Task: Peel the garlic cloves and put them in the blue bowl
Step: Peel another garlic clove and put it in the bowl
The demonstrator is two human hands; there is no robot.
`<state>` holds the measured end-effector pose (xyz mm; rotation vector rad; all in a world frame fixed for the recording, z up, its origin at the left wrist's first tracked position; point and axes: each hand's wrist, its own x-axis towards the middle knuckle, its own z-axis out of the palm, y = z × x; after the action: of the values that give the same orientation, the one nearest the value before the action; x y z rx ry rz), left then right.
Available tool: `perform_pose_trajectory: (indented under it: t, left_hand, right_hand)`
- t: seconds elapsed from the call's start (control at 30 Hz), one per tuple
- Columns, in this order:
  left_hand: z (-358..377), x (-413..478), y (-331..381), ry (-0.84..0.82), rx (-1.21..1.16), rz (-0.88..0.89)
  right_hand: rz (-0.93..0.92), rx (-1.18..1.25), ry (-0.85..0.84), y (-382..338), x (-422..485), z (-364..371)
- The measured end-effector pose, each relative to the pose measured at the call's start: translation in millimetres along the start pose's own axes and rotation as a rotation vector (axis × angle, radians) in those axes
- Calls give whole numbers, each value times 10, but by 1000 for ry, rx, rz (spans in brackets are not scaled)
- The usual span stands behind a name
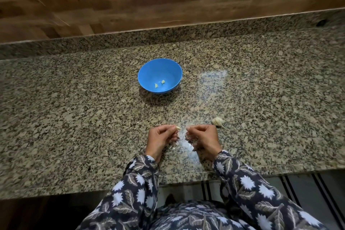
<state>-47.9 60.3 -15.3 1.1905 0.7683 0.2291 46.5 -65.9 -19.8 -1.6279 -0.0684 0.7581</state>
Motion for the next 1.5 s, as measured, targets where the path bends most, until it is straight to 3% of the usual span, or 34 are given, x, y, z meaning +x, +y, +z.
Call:
perform_pose_trajectory:
  t: [0.1, 0.23, 0.37, 1.1, 1.33, 1.5]
  left_hand:
    - [13, -5, 8, 18, -14, -2]
    - [21, -7, 3, 47, 13, -6]
    - [25, -16, 14, 29, 47, -13]
    - [37, -28, 54, -50, 151, 47]
    - [49, -12, 66, -26, 9, 31]
    - [55, -27, 79, -48, -94, 19]
  right_hand:
    - [-123, -156, 19, 41, 41, -3]
    - [-320, -563, 12, 68, 12, 27]
    - [-476, -667, -19, 30, -75, 76]
    - [-301, -380, -117, -8, 4, 63]
    - [-201, -112, -169, -52, -58, 65]
    - [-238, -97, -153, -23, -55, 58]
